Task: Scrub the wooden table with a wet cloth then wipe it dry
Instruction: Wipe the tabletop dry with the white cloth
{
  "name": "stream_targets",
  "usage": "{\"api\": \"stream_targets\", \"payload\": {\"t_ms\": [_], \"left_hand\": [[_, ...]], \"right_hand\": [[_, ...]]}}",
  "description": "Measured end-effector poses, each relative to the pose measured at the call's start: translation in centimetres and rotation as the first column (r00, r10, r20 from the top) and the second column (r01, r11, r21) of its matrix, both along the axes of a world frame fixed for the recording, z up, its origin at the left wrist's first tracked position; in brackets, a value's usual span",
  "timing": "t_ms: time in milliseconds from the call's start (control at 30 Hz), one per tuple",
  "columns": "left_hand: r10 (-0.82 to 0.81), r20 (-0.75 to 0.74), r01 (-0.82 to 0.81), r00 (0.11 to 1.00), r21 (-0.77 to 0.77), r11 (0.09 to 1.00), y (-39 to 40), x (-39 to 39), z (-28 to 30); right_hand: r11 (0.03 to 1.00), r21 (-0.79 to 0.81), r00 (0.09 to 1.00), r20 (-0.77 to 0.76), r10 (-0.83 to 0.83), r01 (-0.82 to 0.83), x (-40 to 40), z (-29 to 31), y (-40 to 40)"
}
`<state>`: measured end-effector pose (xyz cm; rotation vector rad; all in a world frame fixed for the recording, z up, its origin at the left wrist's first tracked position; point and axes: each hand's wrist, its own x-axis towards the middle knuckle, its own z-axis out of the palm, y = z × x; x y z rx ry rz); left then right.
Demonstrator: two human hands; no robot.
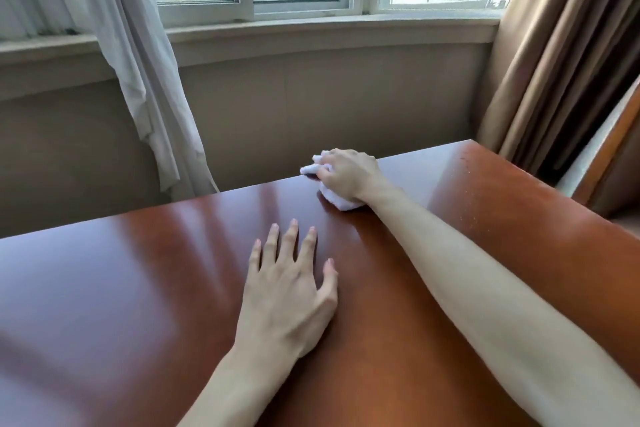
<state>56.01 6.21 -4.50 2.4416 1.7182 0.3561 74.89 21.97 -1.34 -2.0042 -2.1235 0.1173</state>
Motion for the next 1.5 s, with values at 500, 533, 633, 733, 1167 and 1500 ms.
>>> {"api": "stream_targets", "payload": {"t_ms": [500,533,633,733,1167,1500], "left_hand": [[-0.022,-0.001,0.022,1.000,-0.028,0.999,-0.5,-0.3,0.3],[-0.030,-0.007,0.029,1.000,-0.034,0.999,-0.5,-0.4,0.2],[-0.017,0.029,0.018,0.999,-0.012,1.000,-0.4,-0.4,-0.1],[-0.008,0.030,0.008,1.000,0.008,1.000,0.0,-0.4,-0.4],[0.004,0.023,-0.002,1.000,-0.058,0.998,0.0,-0.2,0.1],[-0.105,-0.079,0.101,0.991,-0.058,0.993,-1.0,2.4,1.6]], "right_hand": [[0.997,-0.069,1.000,-0.012,-0.027,0.027,8.9,0.8,-8.9],[0.988,-0.048,0.989,0.012,-0.147,0.147,10.8,0.5,-8.0],[0.917,0.014,0.916,-0.055,-0.397,0.398,13.4,-1.5,-4.0],[0.883,0.043,0.883,-0.070,-0.464,0.468,12.8,-1.6,-0.6],[0.971,-0.007,0.971,-0.039,-0.238,0.238,4.8,-0.3,-16.3],[0.992,0.034,0.987,-0.105,-0.120,0.124,-1.7,-0.2,-32.8]]}}
